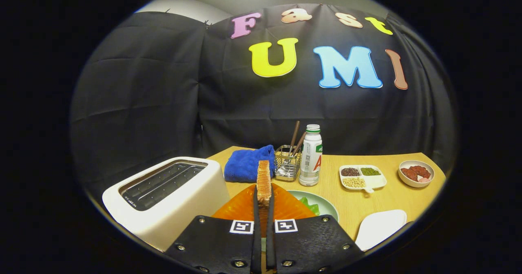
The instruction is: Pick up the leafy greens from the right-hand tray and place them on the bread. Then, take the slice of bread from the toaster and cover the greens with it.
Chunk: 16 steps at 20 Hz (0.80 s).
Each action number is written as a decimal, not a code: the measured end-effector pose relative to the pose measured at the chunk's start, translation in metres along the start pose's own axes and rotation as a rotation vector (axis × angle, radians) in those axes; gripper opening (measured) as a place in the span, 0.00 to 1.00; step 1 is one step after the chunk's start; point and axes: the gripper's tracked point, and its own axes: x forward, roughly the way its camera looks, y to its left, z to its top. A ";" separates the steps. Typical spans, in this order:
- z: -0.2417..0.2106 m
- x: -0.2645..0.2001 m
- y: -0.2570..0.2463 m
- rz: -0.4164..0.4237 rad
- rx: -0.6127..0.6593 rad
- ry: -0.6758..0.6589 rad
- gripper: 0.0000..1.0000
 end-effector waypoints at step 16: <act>-0.044 0.019 -0.052 -0.131 -0.073 0.093 0.31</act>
